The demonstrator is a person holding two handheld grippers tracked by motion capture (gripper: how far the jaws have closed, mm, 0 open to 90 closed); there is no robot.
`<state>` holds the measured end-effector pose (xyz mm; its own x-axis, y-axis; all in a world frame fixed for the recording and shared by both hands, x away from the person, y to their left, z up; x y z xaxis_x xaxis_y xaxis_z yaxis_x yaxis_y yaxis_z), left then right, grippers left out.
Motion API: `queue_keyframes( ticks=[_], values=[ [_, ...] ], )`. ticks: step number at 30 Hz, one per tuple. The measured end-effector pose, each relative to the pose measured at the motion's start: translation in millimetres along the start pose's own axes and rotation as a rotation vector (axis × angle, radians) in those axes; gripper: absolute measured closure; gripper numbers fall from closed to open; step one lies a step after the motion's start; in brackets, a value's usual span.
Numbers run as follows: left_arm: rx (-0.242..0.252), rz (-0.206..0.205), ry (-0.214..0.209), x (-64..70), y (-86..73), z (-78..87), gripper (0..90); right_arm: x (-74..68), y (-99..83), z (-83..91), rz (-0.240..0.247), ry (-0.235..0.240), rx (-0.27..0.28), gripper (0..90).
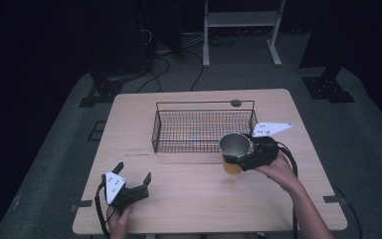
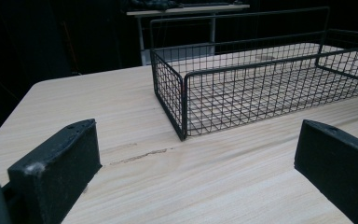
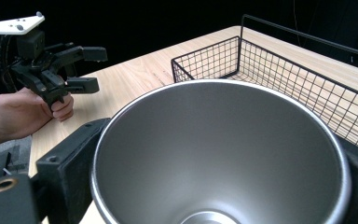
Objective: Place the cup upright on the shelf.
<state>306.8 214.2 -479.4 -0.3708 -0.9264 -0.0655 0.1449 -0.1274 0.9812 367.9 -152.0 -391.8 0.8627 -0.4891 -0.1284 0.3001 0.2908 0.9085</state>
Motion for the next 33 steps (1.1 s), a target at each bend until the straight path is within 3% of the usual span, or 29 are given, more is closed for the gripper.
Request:
queue_keyframes(
  ticks=[33],
  values=[
    [-0.002,0.004,-0.001,-0.7,0.1,-0.2,0.0,31.3,33.5,5.1,-0.030,-0.010,0.000,7.5]
  ],
)
Point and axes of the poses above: each handheld gripper's, and its own axes: z roughly backward along the jaws, y roughly out of its top, x roughly to its right, the point moved 5 cm from there along -z, roughly forward along the jaws, and after that the axes turned 1 degree about -y, right-handed, at the moved point
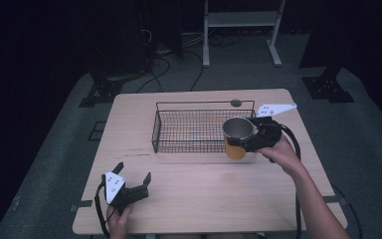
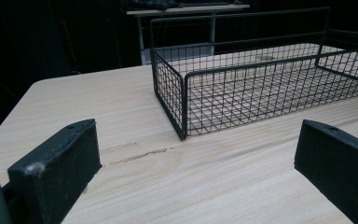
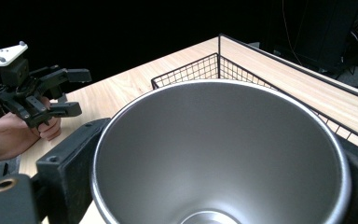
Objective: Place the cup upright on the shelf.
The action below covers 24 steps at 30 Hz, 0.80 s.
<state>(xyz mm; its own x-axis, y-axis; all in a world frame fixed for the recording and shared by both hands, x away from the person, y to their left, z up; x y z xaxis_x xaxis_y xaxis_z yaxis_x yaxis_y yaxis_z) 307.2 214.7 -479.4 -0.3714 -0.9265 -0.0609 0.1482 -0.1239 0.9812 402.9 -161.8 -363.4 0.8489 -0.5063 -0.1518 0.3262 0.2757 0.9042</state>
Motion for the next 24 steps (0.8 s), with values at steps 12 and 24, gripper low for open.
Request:
queue_keyframes(
  ticks=[12,24],
  values=[
    [0.000,-0.001,-0.002,0.2,0.0,0.1,0.0,11.0,15.9,-2.1,0.000,-0.012,-0.002,7.5],
    [0.001,-0.002,-0.002,0.5,0.0,0.0,0.0,21.6,32.7,-6.1,-0.004,-0.025,0.002,7.5]
  ],
)
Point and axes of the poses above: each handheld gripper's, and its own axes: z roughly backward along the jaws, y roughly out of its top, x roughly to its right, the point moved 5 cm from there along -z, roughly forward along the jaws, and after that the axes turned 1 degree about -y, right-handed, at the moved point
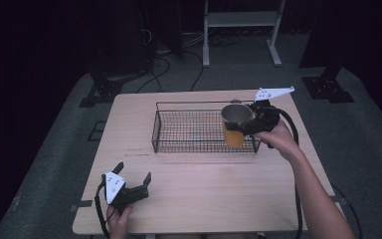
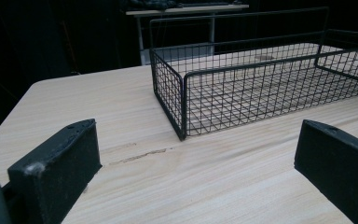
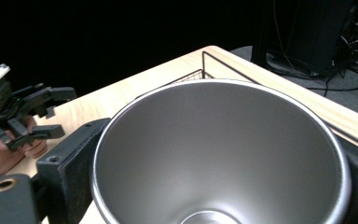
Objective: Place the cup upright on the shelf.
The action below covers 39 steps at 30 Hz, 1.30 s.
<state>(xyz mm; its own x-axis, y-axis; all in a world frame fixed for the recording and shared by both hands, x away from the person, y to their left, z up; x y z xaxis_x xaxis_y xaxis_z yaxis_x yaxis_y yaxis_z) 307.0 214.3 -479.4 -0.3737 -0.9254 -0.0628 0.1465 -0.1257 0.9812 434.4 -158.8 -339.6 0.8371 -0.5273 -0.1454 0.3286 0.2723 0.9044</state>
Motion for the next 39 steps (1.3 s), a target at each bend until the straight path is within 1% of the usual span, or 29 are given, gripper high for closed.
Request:
queue_keyframes(
  ticks=[1,4,5,8,9,14,15,22,28,29,30,33,34,35,38,39],
  values=[
    [-0.001,-0.001,0.000,0.2,0.0,0.0,0.0,3.0,2.2,-2.2,-0.005,0.001,0.002,7.5],
    [0.000,-0.001,0.001,0.4,0.0,0.0,0.0,5.4,3.0,-4.3,-0.010,-0.002,-0.001,7.5],
    [0.000,-0.001,0.000,0.3,0.0,0.0,0.0,9.1,3.8,-7.5,-0.011,-0.006,-0.012,7.5],
    [0.000,0.001,0.000,0.1,0.0,-0.1,0.0,12.1,4.3,-10.3,-0.014,-0.009,-0.015,7.5],
    [-0.001,0.001,-0.001,0.0,0.0,0.0,0.0,14.8,4.3,-13.3,-0.018,-0.010,-0.025,7.5],
    [0.000,-0.001,-0.001,0.2,0.0,0.0,0.0,19.4,3.5,-19.0,-0.027,-0.010,-0.024,7.5],
    [-0.001,-0.001,0.001,0.3,0.0,-0.1,0.0,22.1,1.2,-23.0,-0.035,-0.010,-0.038,7.5],
    [0.000,0.001,0.000,0.1,0.0,-0.1,0.0,27.1,0.1,-32.3,-0.045,-0.006,-0.051,7.5],
    [0.000,0.001,-0.001,0.0,0.0,0.0,0.0,30.9,9.2,-41.3,-0.041,-0.008,-0.055,7.5],
    [0.000,0.001,-0.002,0.1,0.0,0.1,0.0,31.9,12.6,-45.0,-0.039,-0.007,-0.063,7.5],
    [0.000,0.001,-0.002,0.1,0.0,0.1,0.0,31.9,12.6,-45.0,-0.039,-0.007,-0.063,7.5],
    [0.001,0.001,-0.002,0.1,0.0,0.2,0.0,33.9,18.1,-52.4,-0.036,-0.005,-0.066,7.5],
    [0.001,0.001,-0.002,0.1,0.0,0.2,0.0,33.9,18.1,-52.4,-0.036,-0.005,-0.066,7.5],
    [0.001,0.001,-0.002,0.0,0.0,0.2,0.0,35.2,20.1,-57.2,-0.031,-0.009,-0.071,7.5],
    [0.001,0.002,-0.003,-0.1,0.0,0.2,0.0,36.8,20.3,-61.3,-0.037,-0.004,-0.066,7.5],
    [0.001,0.002,-0.003,-0.1,0.0,0.2,0.0,39.6,19.3,-66.1,-0.045,-0.002,-0.069,7.5]
  ],
)
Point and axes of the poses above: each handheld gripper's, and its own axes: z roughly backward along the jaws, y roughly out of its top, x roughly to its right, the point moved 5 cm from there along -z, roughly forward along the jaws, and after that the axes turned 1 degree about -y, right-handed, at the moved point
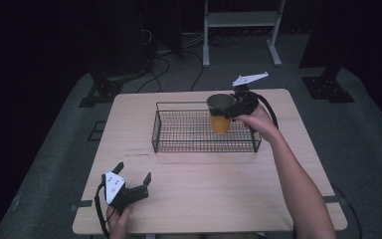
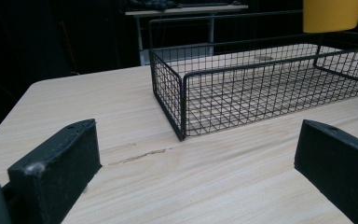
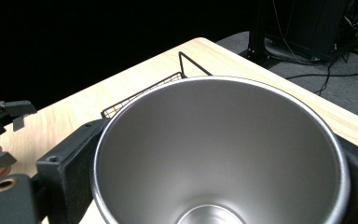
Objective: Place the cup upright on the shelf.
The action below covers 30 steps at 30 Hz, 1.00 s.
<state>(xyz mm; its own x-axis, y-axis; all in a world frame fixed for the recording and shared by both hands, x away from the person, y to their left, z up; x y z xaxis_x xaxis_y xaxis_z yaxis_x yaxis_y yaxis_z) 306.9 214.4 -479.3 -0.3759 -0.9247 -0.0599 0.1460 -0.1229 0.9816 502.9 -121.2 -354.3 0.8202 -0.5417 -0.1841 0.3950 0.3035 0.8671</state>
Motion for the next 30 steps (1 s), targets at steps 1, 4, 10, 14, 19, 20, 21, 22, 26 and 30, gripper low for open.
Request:
queue_keyframes(
  ticks=[1,4,10,14,19,20,21,22,26,30],
  values=[
    [0.000,0.000,0.000,0.0,0.0,0.0,0.0,1.6,-0.5,-2.9,-0.001,-0.004,-0.007,7.5],
    [0.000,0.001,-0.001,-0.3,0.0,0.1,0.0,6.3,-2.4,-11.4,0.007,-0.018,-0.016,7.5],
    [0.000,0.001,-0.002,-0.3,0.0,0.2,0.0,12.9,-10.8,-27.3,-0.011,0.000,-0.037,7.4],
    [0.001,0.002,-0.002,-0.4,0.0,0.1,0.0,14.7,-14.1,-33.8,-0.019,0.000,-0.044,7.4],
    [0.000,0.001,-0.003,-0.3,0.1,-0.3,0.0,18.1,-17.6,-40.1,-0.034,0.007,-0.042,7.4],
    [-0.003,0.000,-0.001,-0.1,0.0,-0.3,0.0,18.7,-18.2,-41.3,-0.038,0.007,-0.040,7.4],
    [-0.001,-0.001,-0.001,-0.1,0.1,-0.2,0.0,19.9,-19.5,-43.3,-0.039,0.009,-0.036,7.4],
    [0.002,0.001,-0.002,-0.2,0.1,0.2,0.0,22.2,-22.4,-46.6,-0.041,0.008,-0.034,7.4],
    [-0.001,0.007,-0.003,-0.7,0.1,-0.2,0.0,28.9,-29.5,-52.3,-0.047,-0.005,-0.055,7.4],
    [0.002,0.002,-0.003,-0.5,0.1,0.1,0.0,32.4,-33.6,-56.0,-0.047,-0.010,-0.062,7.4]
  ],
)
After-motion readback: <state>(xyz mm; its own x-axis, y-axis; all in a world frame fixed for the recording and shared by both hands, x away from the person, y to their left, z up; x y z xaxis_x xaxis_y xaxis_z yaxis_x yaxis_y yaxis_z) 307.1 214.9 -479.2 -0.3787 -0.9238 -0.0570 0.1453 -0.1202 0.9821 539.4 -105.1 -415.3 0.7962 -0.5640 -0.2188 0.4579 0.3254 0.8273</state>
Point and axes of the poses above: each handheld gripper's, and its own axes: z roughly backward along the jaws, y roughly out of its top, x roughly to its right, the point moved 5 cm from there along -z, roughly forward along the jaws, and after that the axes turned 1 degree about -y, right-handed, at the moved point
